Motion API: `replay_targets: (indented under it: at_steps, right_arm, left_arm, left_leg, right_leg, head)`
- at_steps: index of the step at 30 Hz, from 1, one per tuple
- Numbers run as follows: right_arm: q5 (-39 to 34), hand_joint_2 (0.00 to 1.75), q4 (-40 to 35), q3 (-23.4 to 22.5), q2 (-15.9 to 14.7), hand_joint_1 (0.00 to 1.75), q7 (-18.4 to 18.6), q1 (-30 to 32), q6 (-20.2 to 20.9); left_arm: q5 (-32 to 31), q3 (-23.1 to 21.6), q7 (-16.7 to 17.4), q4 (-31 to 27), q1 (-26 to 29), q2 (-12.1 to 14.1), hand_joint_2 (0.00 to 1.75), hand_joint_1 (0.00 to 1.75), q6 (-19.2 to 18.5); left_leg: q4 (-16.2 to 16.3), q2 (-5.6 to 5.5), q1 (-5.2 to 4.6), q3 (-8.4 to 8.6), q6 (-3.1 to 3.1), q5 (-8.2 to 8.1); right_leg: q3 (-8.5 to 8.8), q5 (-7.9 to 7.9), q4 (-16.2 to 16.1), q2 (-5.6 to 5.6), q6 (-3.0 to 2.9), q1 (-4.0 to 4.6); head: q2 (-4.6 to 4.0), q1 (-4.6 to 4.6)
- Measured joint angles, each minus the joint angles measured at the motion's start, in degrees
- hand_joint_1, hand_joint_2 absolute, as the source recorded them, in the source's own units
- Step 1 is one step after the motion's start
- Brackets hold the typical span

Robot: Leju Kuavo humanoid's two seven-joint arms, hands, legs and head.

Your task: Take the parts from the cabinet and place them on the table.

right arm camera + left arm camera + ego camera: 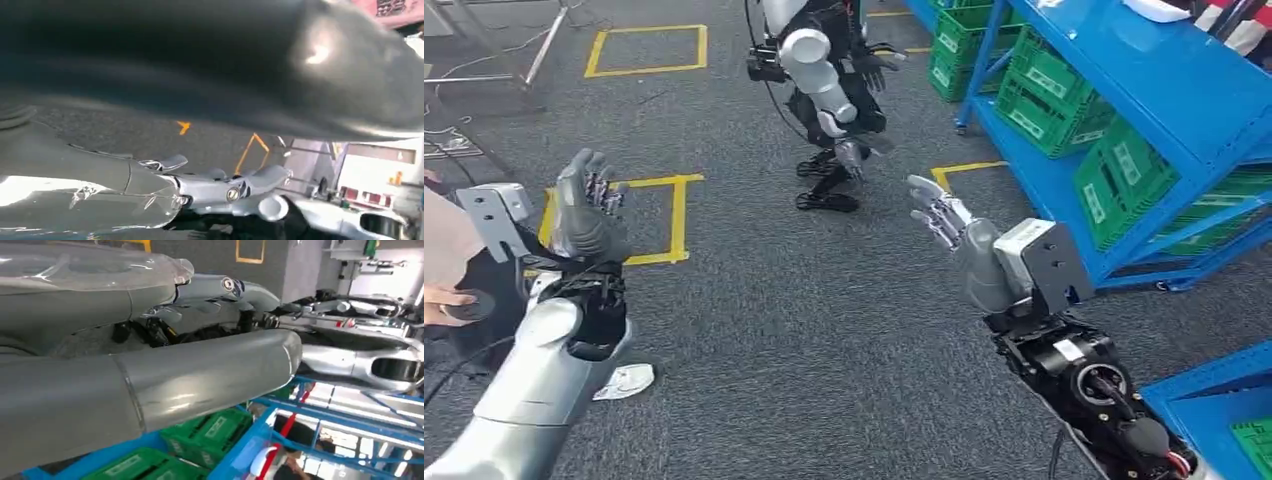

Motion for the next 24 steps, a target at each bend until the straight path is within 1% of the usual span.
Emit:
replay_targets:
  at_steps: [1, 2, 3, 4, 5, 6, 7, 8, 9, 10, 11, 12, 13, 14, 15, 16, 17, 18, 19, 20, 21, 22, 23, 24]
  right_arm:
    - [0.0, 0.0, 0.0, 0.0, 0.0, 0.0, 0.0, 0.2, 0.0]
    - [0.0, 0.0, 0.0, 0.0, 0.0, 0.0, 0.0, 0.3, 0.0]
    - [0.0, 0.0, 0.0, 0.0, 0.0, 0.0, 0.0, 0.2, 0.0]
    - [0.0, 0.0, 0.0, 0.0, 0.0, 0.0, 0.0, 0.2, 0.0]
    - [0.0, 0.0, 0.0, 0.0, 0.0, 0.0, 0.0, 0.2, -0.1]
    - [0.0, 0.0, 0.0, 0.0, 0.0, 0.0, 0.0, 0.1, 0.0]
    - [0.0, 0.0, 0.0, 0.0, 0.0, 0.0, 0.0, 0.1, 0.0]
    - [0.0, 0.0, 0.0, 0.0, 0.0, 0.0, 0.0, 0.1, 0.0]
    - [0.0, 0.0, 0.0, 0.0, 0.0, 0.0, 0.1, 0.2, 0.0]
    - [0.0, 0.0, 0.0, 0.0, 0.0, 0.0, 0.1, 0.2, 0.0]
    - [0.0, 0.0, -0.1, 0.0, 0.0, 0.0, 0.1, 0.1, 0.0]
    - [0.0, 0.0, -0.2, 0.1, 0.0, 0.0, 0.0, 0.0, 0.0]
    - [0.0, 0.0, -0.2, 0.1, 0.0, 0.0, 0.0, -0.1, 0.0]
    - [0.0, 0.0, -0.2, 0.1, 0.0, 0.0, 0.0, 0.0, 0.0]
    - [0.0, 0.0, -0.2, 0.1, 0.0, 0.0, 0.0, 0.0, 0.0]
    - [0.0, 0.0, -0.2, 0.1, 0.0, 0.0, 0.1, 0.2, 0.0]
    - [0.0, 0.0, -0.2, 0.1, 0.0, 0.0, 0.1, 0.2, 0.0]
    - [0.0, 0.0, -0.2, 0.2, 0.0, 0.0, 0.1, 0.2, 0.0]
    - [0.0, 0.0, -0.2, 0.2, 0.0, 0.0, 0.1, 0.2, 0.0]
    - [0.0, 0.0, -0.2, 0.2, 0.0, 0.0, 0.1, 0.2, 0.0]
    - [0.0, 0.0, -0.2, 0.2, 0.0, 0.0, 0.1, 0.1, 0.0]
    - [0.0, 0.0, -0.2, 0.2, 0.0, 0.0, 0.1, 0.1, 0.0]
    - [0.0, 0.0, -0.3, 0.2, 0.0, 0.0, 0.1, 0.2, 0.0]
    - [0.0, 0.0, -0.2, 0.2, 0.0, 0.0, 0.1, 0.2, 0.0]
  left_arm:
    - [0.0, 0.0, 0.0, 0.0, 0.2, 0.0, 0.0, 0.0, 0.0]
    - [0.0, 0.0, 0.0, 0.0, 0.4, 0.0, 0.0, 0.0, 0.0]
    - [0.0, 0.1, 0.0, 0.0, 0.5, 0.0, 0.0, 0.0, 0.0]
    - [0.0, 0.1, 0.0, -0.1, 0.5, 0.0, 0.0, 0.0, 0.0]
    - [0.0, 0.2, 0.0, -0.3, 0.5, 0.0, 0.0, 0.0, 0.1]
    - [0.0, 0.3, 0.0, -0.5, 0.5, 0.0, 0.0, 0.0, 0.1]
    - [0.0, 0.4, 0.0, -0.6, 0.4, 0.0, 0.0, 0.0, 0.1]
    - [0.0, 0.4, 0.0, -0.6, 0.4, 0.0, 0.0, 0.0, 0.1]
    - [0.0, 0.4, 0.0, -0.7, 0.5, 0.0, 0.0, 0.0, 0.1]
    - [0.0, 0.4, 0.0, -0.7, 0.6, 0.0, 0.0, 0.0, 0.1]
    - [0.0, 0.5, 0.0, -0.9, 0.6, 0.0, 0.0, 0.0, 0.1]
    - [0.0, 0.5, 0.0, -1.0, 0.6, 0.0, 0.0, 0.0, 0.1]
    - [0.0, 0.6, 0.0, -1.0, 0.5, 0.1, 0.0, 0.0, 0.1]
    - [0.0, 0.8, 0.0, -1.0, 0.5, 0.1, 0.0, 0.0, 0.1]
    - [0.0, 1.0, 0.0, -1.0, 0.7, 0.1, 0.0, 0.0, 0.2]
    - [0.0, 1.0, 0.0, -1.0, 1.0, 0.1, 0.0, 0.0, 0.2]
    - [0.0, 1.0, 0.0, -1.0, 1.1, 0.2, 0.0, 0.0, 0.2]
    - [0.0, 1.0, 0.0, -1.0, 1.2, 0.2, 0.0, 0.0, 0.2]
    - [0.0, 1.1, 0.0, -1.0, 1.1, 0.2, 0.0, 0.0, 0.2]
    - [0.0, 1.1, 0.0, -1.0, 1.1, 0.2, 0.0, 0.0, 0.2]
    - [0.0, 1.2, 0.0, -1.1, 1.0, 0.2, 0.0, 0.0, 0.2]
    - [0.0, 1.2, 0.0, -1.2, 0.9, 0.2, 0.0, 0.0, 0.2]
    - [0.0, 1.2, 0.0, -1.3, 0.9, 0.2, 0.0, 0.0, 0.2]
    - [0.0, 1.2, 0.0, -1.3, 0.9, 0.2, 0.0, 0.0, 0.2]
  left_leg:
    - [0.0, 0.45, -0.01, 0.01, 0.05, -0.05]
    - [0.0, 0.91, 0.0, 0.1, 0.02, -0.12]
    - [0.0, 1.3, 0.04, 0.22, -0.09, -0.23]
    - [0.1, 1.75, 0.09, 0.44, -0.3, -0.38]
    - [0.1, 2.12, 0.11, 0.7, -0.56, -0.57]
    - [0.2, 2.38, -0.18, 0.74, -0.86, -0.74]
    - [0.5, 2.59, -0.45, 0.5, -1.1, -0.82]
    - [0.3, 3.07, -0.45, 0.55, -1.34, -0.71]
    - [0.2, 3.59, -0.4, 0.61, -1.56, -0.64]
    - [0.1, 4.21, -0.25, 0.71, -1.92, -0.65]
    - [0.5, 3.92, -0.05, 0.48, -2.4, -1.27]
    - [2.1, 2.03, 0.11, 0.06, -2.56, -2.42]
    - [6.2, 0.6, 0.1, -1.8, -2.57, -4.74]
    - [11.5, -0.09, 0.11, -4.37, -2.6, -7.18]
    - [16.6, -0.38, 0.07, -7.01, -2.56, -8.92]
    - [19.8, -0.44, 0.02, -8.9, -2.45, -9.55]
    - [19.7, -0.47, -0.02, -9.28, -2.25, -8.53]
    - [17.0, -0.54, -0.11, -8.28, -1.97, -6.47]
    - [11.9, -0.76, -0.2, -5.93, -1.62, -3.59]
    - [5.5, -1.83, -0.29, -2.92, -1.19, -0.68]
    - [1.5, -4.1, -0.29, -1.1, -0.8, 0.17]
    - [0.4, -3.94, -0.17, -0.64, -0.89, 0.02]
    - [0.5, -3.46, -0.49, -0.69, -0.95, 0.09]
    - [0.5, -3.15, -0.62, -0.67, -0.8, 0.08]
  right_leg:
    - [-1.12, -0.38, 2.4, -0.03, 0.18, -0.14]
    - [-0.83, 0.55, 1.7, -0.1, 0.26, -0.26]
    - [0.86, 2.65, -1.8, -0.29, 0.29, -0.35]
    - [3.95, 5.55, -7.8, -0.86, 0.24, -0.38]
    - [7.02, 7.96, -13.6, -2.08, 0.12, -0.36]
    - [8.43, 7.46, -16.5, -3.95, 0.18, 0.06]
    - [9.09, 7.57, -17.2, -3.51, -0.45, 0.31]
    - [8.8, 7.61, -17.1, -3.04, -0.68, 0.29]
    - [8.66, 7.67, -17.1, -2.52, -1.01, 0.5]
    - [8.59, 7.85, -17.2, -1.92, -1.46, 0.66]
    - [9.01, 8.22, -17.7, -1.52, -2.05, 0.19]
    - [9.0, 8.32, -17.8, -1.14, -2.2, 0.19]
    - [8.94, 8.41, -17.8, -0.72, -2.42, 0.16]
    - [8.87, 8.44, -17.8, -0.26, -2.59, 0.19]
    - [8.83, 8.46, -17.8, 0.3, -2.61, 0.28]
    - [8.8, 8.49, -17.8, 0.88, -2.68, 0.39]
    - [8.82, 8.51, -17.8, 1.46, -2.71, 0.45]
    - [8.85, 8.52, -17.8, 2.1, -2.72, 0.49]
    - [8.92, 8.53, -17.8, 2.74, -2.7, 0.5]
    - [8.99, 8.53, -17.7, 3.28, -2.69, 0.5]
    - [8.89, 8.52, -17.7, 3.7, -2.65, 0.4]
    - [8.51, 8.46, -17.4, 4.28, -2.39, 0.77]
    - [8.35, 8.6, -17.5, 4.65, -2.06, 0.45]
    - [8.34, 8.7, -17.7, 5.03, -1.7, 0.22]
  head:
    - [0.0, 0.2]
    - [0.02, 0.44]
    - [0.0, 0.64]
    - [0.0, 0.94]
    - [0.0, 1.23]
    - [0.0, 1.51]
    - [0.0, 1.65]
    - [0.0, 0.9]
    - [0.02, 0.55]
    - [0.02, 0.64]
    - [0.02, 0.74]
    - [0.0, 0.41]
    - [0.0, -0.13]
    - [0.0, -0.75]
    - [0.0, -1.09]
    - [0.0, -1.27]
    - [0.0, -1.46]
    - [0.0, -1.66]
    - [0.0, -1.86]
    - [0.0, -2.05]
    - [0.0, -2.21]
    - [0.0, -2.1]
    - [0.0, -1.92]
    - [0.02, -1.95]
